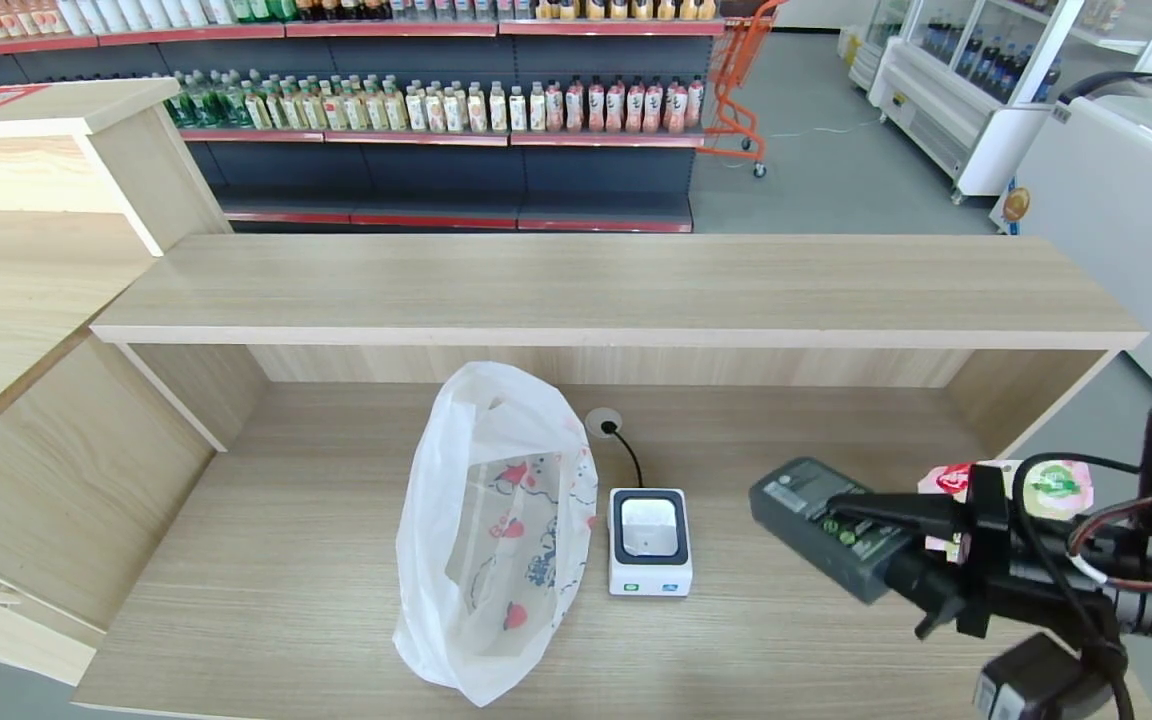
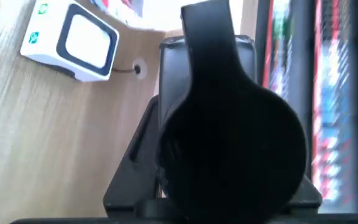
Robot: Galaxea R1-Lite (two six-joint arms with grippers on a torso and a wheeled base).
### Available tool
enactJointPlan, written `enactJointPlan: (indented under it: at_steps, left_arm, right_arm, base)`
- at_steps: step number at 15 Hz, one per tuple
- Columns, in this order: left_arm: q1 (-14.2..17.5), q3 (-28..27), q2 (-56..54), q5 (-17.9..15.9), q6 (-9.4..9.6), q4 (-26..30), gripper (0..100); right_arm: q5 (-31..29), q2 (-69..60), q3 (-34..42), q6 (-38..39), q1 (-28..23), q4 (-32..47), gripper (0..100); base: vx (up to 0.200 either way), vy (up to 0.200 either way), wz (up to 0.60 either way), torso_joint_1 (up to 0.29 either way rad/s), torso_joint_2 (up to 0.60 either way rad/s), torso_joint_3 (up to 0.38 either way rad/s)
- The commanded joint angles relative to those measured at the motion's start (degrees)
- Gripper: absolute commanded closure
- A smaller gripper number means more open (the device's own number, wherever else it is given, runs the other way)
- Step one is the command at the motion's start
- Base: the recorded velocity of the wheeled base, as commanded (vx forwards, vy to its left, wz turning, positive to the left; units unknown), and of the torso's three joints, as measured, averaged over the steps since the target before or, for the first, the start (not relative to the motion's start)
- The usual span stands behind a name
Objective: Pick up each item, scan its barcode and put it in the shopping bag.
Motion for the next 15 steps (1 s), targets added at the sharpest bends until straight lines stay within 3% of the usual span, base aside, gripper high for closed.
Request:
enactJointPlan:
  at_steps: [1, 3, 8, 15]
  left_arm:
    - [0.0, 0.0, 0.1, 0.0, 0.0, 0.0, 0]
    - [0.0, 0.0, 0.1, 0.0, 0.0, 0.0, 0]
    - [0.0, 0.0, 0.0, 0.0, 0.0, 0.0, 0]
    - [0.0, 0.0, 0.1, 0.0, 0.0, 0.0, 0]
  right_arm:
    - [6.9, 5.6, -0.3, -19.9, 9.3, 13.3, 100]
    - [6.9, 5.6, -0.8, -27.4, 11.4, 19.0, 100]
    - [8.7, 4.8, -4.1, -29.8, 18.3, 18.8, 100]
    - [8.5, 8.6, -11.5, -35.2, 20.9, 18.7, 100]
  base:
    - [0.0, 0.0, 0.0, 0.0, 0.0, 0.0]
    - [0.0, 0.0, 0.0, 0.0, 0.0, 0.0]
    - [0.0, 0.0, 0.0, 0.0, 0.0, 0.0]
    - [0.0, 0.0, 0.0, 0.0, 0.0, 0.0]
